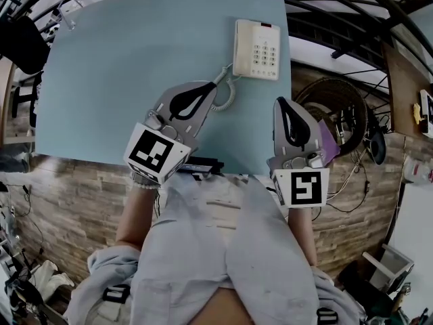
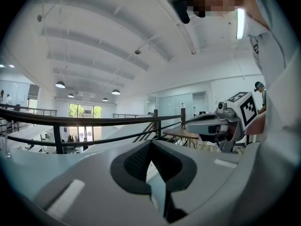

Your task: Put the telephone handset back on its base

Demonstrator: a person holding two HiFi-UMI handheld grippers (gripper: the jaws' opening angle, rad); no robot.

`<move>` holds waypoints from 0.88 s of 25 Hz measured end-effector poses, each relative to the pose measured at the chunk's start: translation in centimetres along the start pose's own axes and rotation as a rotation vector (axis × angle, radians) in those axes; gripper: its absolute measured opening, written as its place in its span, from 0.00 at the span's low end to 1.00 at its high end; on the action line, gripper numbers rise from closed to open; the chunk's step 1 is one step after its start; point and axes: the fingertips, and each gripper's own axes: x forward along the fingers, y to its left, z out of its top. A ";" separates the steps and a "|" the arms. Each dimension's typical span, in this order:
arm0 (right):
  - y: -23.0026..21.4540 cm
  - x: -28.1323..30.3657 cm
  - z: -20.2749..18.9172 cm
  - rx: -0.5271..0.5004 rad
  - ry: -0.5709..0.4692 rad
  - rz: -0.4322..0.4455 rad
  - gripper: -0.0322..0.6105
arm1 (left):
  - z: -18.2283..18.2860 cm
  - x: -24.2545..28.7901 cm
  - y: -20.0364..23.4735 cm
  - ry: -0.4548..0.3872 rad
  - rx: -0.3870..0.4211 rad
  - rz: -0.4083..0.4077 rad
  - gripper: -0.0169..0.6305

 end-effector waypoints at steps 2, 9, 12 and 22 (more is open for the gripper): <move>0.1 0.0 -0.1 -0.002 0.001 0.001 0.06 | -0.2 0.0 0.0 0.004 0.002 -0.001 0.03; 0.2 0.1 -0.4 0.001 0.020 0.008 0.06 | -0.5 0.2 -0.1 0.020 -0.001 -0.002 0.03; 0.3 0.1 -0.4 0.005 0.020 0.010 0.06 | -0.5 0.1 -0.1 0.022 -0.005 -0.006 0.03; 0.3 0.1 -0.5 0.003 0.023 0.011 0.06 | -0.6 0.4 -0.6 0.023 -0.012 -0.023 0.03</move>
